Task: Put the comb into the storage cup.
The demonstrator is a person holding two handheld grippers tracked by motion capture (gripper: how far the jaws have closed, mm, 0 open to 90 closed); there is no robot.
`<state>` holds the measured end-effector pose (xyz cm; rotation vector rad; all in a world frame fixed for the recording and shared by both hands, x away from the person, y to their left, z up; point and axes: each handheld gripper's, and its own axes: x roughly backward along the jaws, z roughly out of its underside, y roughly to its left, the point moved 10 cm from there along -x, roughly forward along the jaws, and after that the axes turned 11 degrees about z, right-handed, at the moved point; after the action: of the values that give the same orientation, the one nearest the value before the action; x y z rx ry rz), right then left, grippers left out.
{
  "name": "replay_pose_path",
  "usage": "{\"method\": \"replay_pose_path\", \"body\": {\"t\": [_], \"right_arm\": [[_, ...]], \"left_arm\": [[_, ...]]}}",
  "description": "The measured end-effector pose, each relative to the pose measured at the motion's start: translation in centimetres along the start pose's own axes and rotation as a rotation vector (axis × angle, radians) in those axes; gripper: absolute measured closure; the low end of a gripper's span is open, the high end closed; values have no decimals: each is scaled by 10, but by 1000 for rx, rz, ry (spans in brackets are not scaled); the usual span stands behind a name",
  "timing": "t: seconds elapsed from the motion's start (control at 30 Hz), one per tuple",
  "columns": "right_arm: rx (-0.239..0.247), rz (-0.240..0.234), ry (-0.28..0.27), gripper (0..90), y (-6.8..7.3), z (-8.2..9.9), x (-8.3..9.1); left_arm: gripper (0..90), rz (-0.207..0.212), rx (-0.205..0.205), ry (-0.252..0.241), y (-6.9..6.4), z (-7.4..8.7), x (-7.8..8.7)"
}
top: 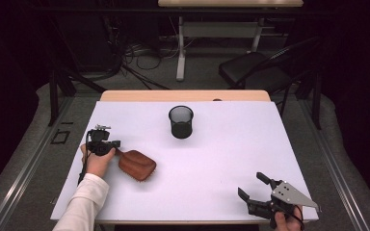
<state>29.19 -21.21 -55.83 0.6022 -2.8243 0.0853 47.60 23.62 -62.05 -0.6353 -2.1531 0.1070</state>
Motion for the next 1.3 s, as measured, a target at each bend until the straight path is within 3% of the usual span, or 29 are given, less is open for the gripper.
{"method": "replay_pose_path", "body": {"t": [0.67,1.3], "right_arm": [[-6,-5,-2,141,1,0,0],[-12,-8,-2,141,0,-1,2]], "left_arm": [[900,-2,-10,55,3,15,11],[900,22,-29,115,-3,43,26]]}}
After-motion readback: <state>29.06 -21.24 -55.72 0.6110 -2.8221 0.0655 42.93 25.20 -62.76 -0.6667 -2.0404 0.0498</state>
